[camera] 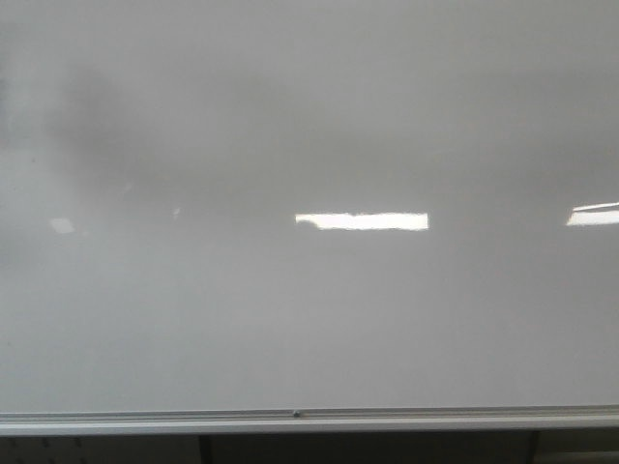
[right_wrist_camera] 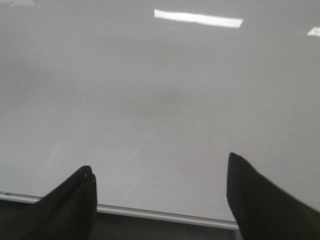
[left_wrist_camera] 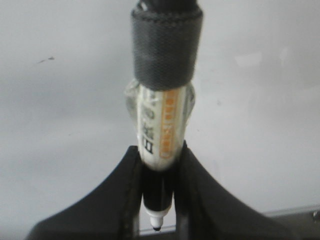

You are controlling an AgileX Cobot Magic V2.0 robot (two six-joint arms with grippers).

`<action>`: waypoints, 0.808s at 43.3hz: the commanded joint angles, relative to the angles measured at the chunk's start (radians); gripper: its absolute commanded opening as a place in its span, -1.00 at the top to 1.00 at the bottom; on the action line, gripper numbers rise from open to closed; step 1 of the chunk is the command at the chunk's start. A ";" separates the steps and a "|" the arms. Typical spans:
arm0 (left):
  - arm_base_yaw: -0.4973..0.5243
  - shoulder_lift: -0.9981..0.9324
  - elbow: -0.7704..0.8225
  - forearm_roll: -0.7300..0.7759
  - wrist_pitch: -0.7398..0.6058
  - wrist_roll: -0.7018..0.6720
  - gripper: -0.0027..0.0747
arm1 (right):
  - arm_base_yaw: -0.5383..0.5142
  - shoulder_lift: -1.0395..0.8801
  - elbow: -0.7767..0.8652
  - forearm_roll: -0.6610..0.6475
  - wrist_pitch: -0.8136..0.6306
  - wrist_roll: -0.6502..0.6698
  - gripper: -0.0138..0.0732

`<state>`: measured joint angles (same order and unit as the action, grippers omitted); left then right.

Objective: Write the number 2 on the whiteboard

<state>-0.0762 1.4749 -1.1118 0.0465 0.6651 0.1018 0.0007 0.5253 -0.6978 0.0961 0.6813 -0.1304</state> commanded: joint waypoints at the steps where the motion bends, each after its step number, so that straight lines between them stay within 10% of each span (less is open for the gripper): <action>1: -0.041 -0.096 -0.060 -0.027 0.097 0.108 0.98 | 0.004 0.059 -0.103 0.034 0.035 -0.046 -0.61; 17: -0.210 -0.189 -0.165 -0.398 0.452 0.599 0.98 | 0.213 0.292 -0.299 0.191 0.345 -0.348 -0.61; 35: -0.605 -0.187 -0.181 -0.374 0.453 0.676 0.98 | 0.488 0.450 -0.429 0.312 0.433 -0.644 -0.61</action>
<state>-0.6166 1.3180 -1.2604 -0.3121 1.1625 0.7727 0.4629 0.9603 -1.0700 0.3347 1.1317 -0.7096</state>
